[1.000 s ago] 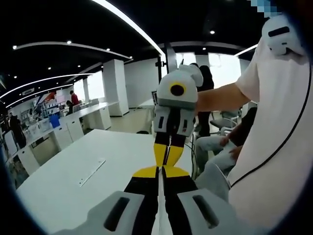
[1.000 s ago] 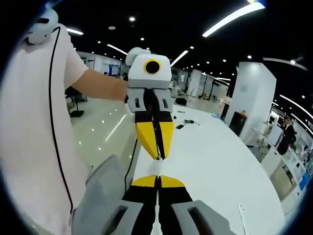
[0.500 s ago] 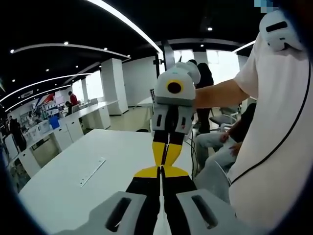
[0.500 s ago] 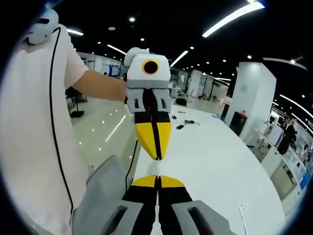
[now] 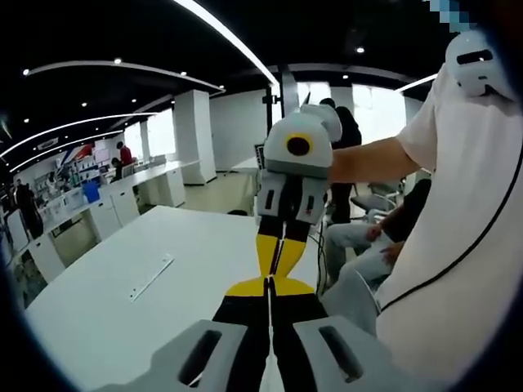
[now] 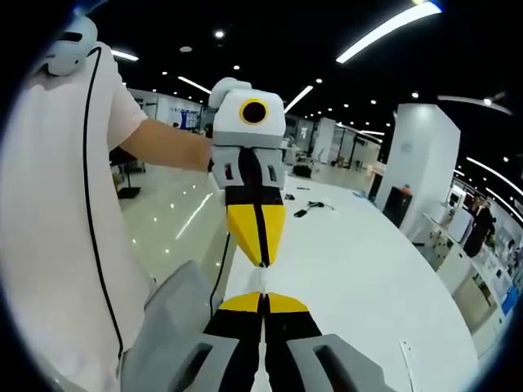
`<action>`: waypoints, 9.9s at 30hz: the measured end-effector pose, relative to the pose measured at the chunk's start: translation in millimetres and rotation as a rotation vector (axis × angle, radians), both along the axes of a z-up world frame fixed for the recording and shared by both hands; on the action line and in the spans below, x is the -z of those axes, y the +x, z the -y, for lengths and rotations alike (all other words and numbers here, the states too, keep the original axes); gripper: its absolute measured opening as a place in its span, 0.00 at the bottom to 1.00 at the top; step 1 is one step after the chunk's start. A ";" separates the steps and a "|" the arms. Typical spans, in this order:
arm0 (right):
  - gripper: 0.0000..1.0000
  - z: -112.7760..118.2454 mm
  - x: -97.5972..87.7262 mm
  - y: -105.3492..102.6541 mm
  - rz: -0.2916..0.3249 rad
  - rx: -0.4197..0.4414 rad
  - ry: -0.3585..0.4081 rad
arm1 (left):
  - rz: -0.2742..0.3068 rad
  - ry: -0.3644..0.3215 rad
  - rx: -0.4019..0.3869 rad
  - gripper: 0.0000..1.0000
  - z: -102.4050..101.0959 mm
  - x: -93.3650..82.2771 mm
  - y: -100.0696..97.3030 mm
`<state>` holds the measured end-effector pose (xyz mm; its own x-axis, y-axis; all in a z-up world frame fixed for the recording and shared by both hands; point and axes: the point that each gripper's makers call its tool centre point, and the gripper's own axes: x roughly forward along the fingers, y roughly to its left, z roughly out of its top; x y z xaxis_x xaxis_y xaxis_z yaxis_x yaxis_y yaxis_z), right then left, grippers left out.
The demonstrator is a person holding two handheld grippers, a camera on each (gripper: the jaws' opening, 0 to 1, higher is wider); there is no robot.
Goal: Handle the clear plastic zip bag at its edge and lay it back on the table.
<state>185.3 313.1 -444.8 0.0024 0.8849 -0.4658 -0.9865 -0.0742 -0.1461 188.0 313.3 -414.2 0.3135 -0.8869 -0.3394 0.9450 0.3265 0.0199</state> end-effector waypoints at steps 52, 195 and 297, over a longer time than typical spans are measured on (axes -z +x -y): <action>0.00 -2.8 -4.5 -9.4 0.037 -0.041 -0.033 | 0.029 0.032 0.038 0.00 4.0 3.2 -5.8; 0.00 104.9 21.2 14.3 0.031 0.102 -0.279 | 0.053 0.039 -0.021 0.00 -25.7 8.5 7.3; 0.10 47.1 -0.1 12.4 -0.049 0.003 -0.231 | 0.180 0.123 0.068 0.00 0.2 6.1 -15.0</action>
